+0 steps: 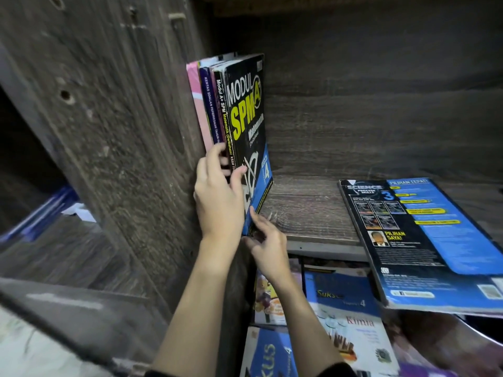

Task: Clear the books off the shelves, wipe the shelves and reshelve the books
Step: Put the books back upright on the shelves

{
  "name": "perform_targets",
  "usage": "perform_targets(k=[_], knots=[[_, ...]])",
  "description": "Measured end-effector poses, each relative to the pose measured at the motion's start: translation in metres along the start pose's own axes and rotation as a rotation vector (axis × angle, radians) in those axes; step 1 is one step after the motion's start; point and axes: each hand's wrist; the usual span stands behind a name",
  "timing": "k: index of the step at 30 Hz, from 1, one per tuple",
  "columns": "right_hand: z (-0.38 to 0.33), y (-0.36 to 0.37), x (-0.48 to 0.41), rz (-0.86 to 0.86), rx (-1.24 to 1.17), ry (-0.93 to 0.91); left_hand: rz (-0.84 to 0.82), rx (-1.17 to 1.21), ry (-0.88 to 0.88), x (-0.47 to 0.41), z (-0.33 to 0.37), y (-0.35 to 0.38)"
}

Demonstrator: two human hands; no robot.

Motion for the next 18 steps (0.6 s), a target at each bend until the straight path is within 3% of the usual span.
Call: perform_targets(k=[11, 18], knots=[[0.006, 0.013, -0.002, 0.190, 0.141, -0.048, 0.019, -0.050, -0.096, 0.000, -0.005, 0.013], [0.005, 0.007, 0.003, 0.116, 0.269, 0.003, 0.036, -0.105, -0.129, 0.004, -0.002, 0.014]])
Point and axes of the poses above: each hand's wrist, its own x-axis away from the middle knuckle, its own y-axis out of the palm, z = x × y, and after that the axes turned 15 degrees about -z, right-handed
